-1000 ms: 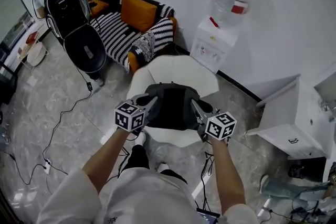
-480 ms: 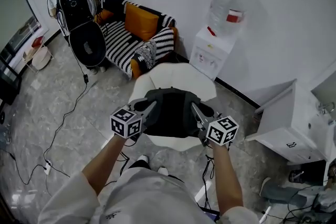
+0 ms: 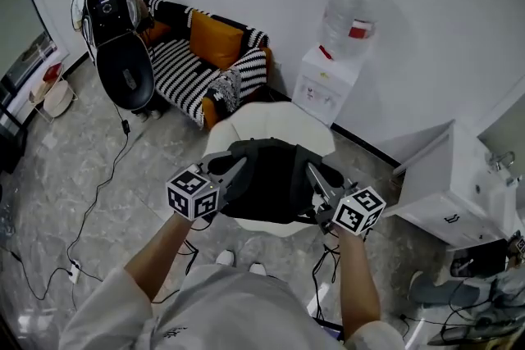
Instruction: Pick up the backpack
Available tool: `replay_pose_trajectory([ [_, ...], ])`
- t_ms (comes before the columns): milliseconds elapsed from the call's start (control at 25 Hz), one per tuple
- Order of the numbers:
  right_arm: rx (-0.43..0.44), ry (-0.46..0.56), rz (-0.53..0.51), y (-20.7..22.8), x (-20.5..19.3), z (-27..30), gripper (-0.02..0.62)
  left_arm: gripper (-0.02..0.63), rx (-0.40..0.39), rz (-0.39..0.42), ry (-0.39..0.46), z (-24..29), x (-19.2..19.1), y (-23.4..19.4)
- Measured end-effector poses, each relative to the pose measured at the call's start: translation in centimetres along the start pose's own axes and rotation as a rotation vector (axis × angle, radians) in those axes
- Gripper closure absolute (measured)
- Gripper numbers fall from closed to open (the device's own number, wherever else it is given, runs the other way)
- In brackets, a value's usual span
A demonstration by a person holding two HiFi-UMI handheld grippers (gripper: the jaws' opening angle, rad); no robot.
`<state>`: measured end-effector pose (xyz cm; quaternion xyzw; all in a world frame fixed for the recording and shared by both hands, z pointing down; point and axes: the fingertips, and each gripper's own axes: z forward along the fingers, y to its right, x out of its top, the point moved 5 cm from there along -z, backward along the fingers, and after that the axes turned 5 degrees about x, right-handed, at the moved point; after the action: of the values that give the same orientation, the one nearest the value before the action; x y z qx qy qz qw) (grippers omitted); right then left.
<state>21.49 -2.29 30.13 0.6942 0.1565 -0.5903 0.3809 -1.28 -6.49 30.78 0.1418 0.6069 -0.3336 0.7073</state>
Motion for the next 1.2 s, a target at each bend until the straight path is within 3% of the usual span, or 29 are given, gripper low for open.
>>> replay_pose_trajectory([
  [560,-0.025,0.112,-0.066,-5.4,5.4,0.6,0.551,0.578,-0.113,0.079,0.113,-3.4,6.4,-0.5],
  [960,-0.037,0.181,-0.098,-5.9,8.2,1.1,0.552,0.578,-0.151,0.132,0.171,-3.0,9.6,-0.8],
  [1200,-0.052,0.166,-0.132,-5.9,7.9,0.9,0.552,0.578,-0.153,0.147,0.179,-2.9,9.4,-0.9],
])
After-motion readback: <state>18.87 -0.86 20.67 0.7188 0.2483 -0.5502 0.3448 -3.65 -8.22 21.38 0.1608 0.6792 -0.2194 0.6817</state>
